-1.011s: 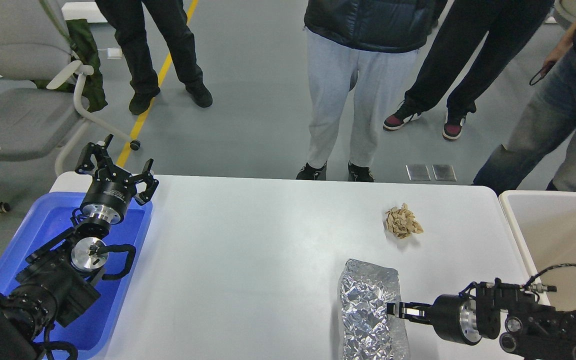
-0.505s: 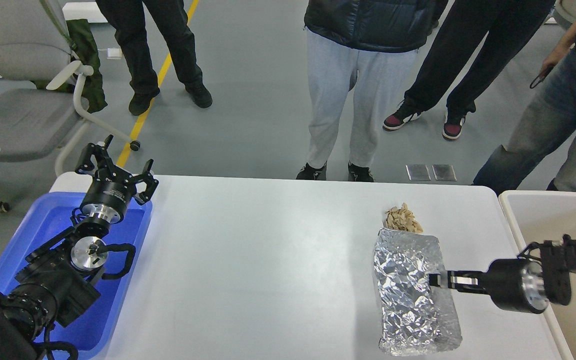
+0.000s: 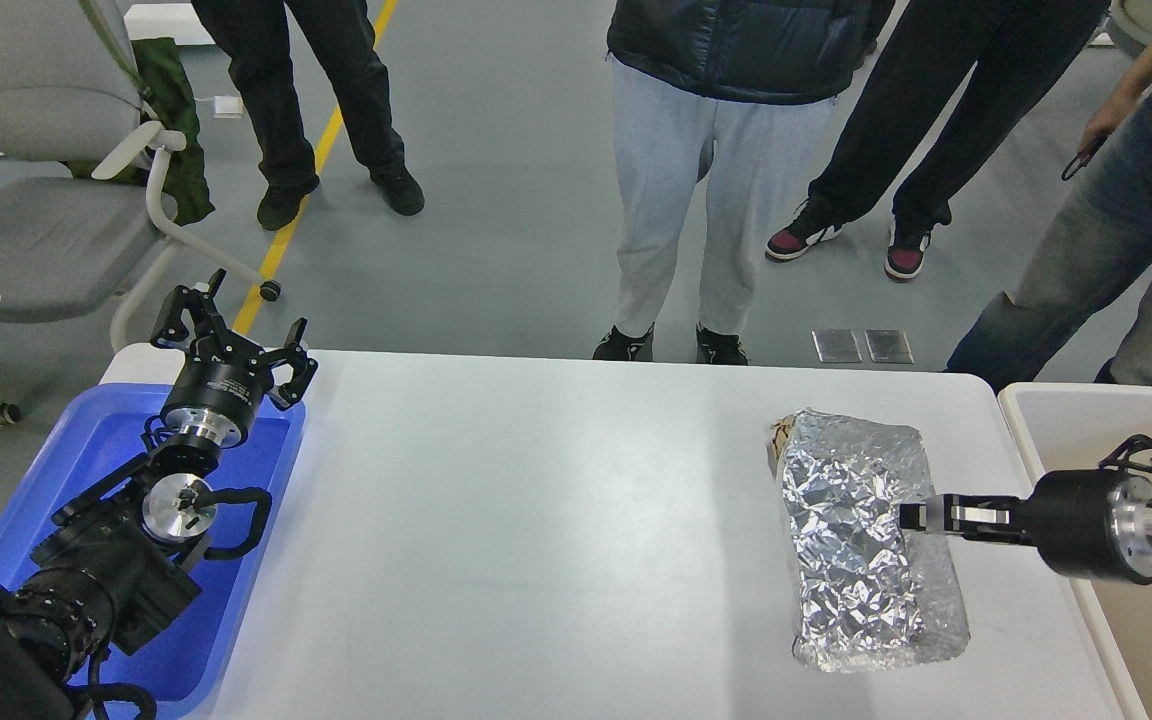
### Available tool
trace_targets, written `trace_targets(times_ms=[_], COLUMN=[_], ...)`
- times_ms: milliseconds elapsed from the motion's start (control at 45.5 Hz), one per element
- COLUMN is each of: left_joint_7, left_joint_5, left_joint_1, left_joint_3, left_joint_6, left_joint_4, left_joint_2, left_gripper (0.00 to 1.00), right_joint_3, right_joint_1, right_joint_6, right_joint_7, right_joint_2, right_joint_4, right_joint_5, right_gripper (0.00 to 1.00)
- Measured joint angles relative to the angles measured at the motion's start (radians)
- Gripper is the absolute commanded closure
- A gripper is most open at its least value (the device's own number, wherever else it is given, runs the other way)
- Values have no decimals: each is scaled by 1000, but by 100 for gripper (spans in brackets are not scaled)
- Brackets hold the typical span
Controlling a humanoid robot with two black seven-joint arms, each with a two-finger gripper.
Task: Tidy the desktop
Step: 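Drag the foil bag with the right gripper toward the white bin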
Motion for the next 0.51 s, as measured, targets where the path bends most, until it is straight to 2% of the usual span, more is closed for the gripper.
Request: trace_targets(times_ms=[264, 505], left_joint_7=[0, 0], left_joint_5=[0, 0], left_joint_1=[0, 0], left_joint_3=[0, 0], left_joint_6=[0, 0], left_joint_4=[0, 0], left_joint_2=[0, 0], left_gripper=[0, 0], right_joint_3=[-18, -26], right_joint_1=[30, -18], right_joint_6=[21, 20], right_joint_7=[0, 6], right_joint_2=[-12, -3], right_joint_4=[-116, -303], right_joint_5=[-23, -29], right_gripper=[100, 100])
